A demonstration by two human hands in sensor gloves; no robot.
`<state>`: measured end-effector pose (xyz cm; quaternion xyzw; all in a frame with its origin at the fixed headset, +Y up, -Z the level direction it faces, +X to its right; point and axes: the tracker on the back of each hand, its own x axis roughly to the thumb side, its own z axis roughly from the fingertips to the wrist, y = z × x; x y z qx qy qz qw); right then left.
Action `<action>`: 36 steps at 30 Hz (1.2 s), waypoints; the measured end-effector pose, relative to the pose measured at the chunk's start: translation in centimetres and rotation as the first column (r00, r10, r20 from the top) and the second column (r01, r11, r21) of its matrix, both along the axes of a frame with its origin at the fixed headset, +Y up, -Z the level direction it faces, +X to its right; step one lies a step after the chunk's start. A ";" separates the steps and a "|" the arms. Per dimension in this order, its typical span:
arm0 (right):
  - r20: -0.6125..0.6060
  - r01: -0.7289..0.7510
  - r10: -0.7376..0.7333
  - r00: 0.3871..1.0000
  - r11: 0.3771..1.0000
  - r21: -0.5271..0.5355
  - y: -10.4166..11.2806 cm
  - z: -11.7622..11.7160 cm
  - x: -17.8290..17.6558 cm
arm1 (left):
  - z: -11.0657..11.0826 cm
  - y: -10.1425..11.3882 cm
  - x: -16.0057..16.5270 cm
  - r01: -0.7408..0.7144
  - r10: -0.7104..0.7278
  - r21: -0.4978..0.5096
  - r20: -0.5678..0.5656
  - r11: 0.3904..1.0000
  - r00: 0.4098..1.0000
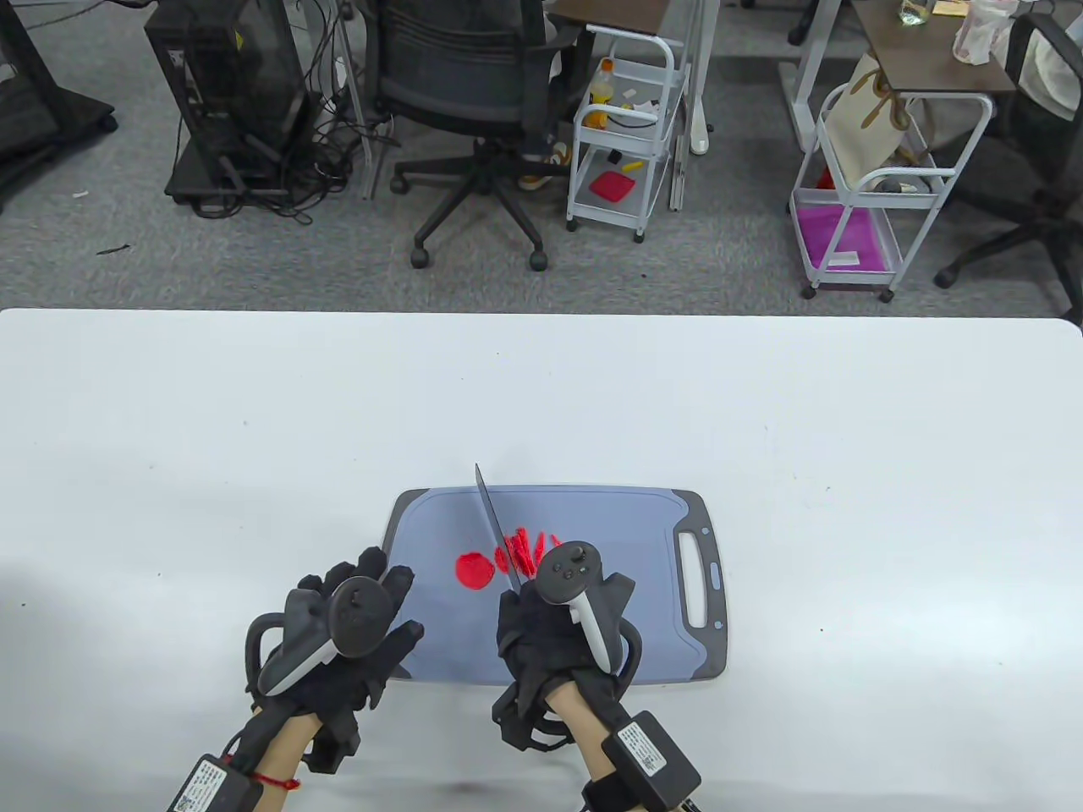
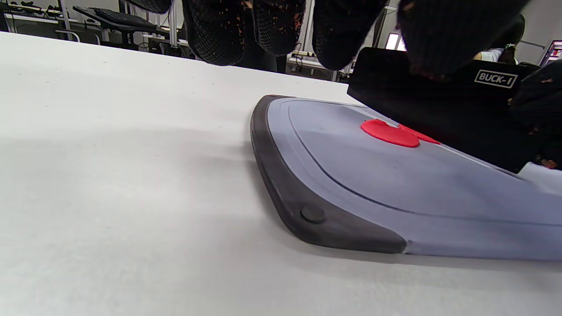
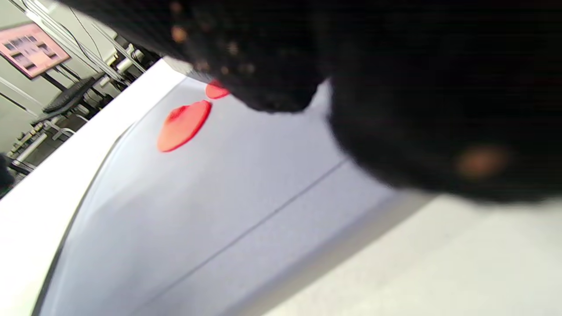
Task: Chop plasticine discs into granules with repetitive downward strikes
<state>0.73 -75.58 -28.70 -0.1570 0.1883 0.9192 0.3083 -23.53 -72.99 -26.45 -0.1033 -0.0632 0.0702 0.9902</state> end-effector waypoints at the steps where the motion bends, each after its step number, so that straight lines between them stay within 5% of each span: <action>1: -0.019 -0.020 0.019 1.000 0.999 -0.046 0.1 -0.4 -0.2 | -0.1 0.0 0.1 -0.005 0.005 -0.007 -0.002 1.000 1.000; 4: -0.028 -0.057 0.054 0.998 0.993 -0.105 0.2 -1.0 -0.5 | -0.3 0.0 0.3 -0.026 0.025 -0.015 -0.004 1.000 1.000; 8: 0.019 -0.046 0.046 0.999 0.999 -0.005 -0.6 -0.3 -0.6 | -0.3 0.1 0.3 -0.032 0.032 -0.012 0.001 0.999 0.999; 15: -0.042 -0.142 0.138 0.989 0.984 -0.111 1.1 -0.5 -0.5 | -0.1 0.2 -0.5 -0.026 0.026 -0.006 -0.009 1.000 1.000; 24: 0.007 0.008 -0.009 1.000 0.998 0.062 1.2 0.7 0.6 | -0.2 0.6 -0.5 -0.041 0.041 0.011 -0.020 0.999 0.999; 33: -0.022 -0.005 0.005 1.000 1.000 -0.009 0.1 0.2 -1.1 | -0.2 0.6 -0.6 -0.034 0.034 0.006 -0.022 0.999 0.999; 36: -0.046 -0.044 0.040 0.998 0.993 -0.107 0.4 -0.4 -1.4 | -0.5 0.5 -0.5 -0.050 0.050 -0.009 -0.031 0.999 0.998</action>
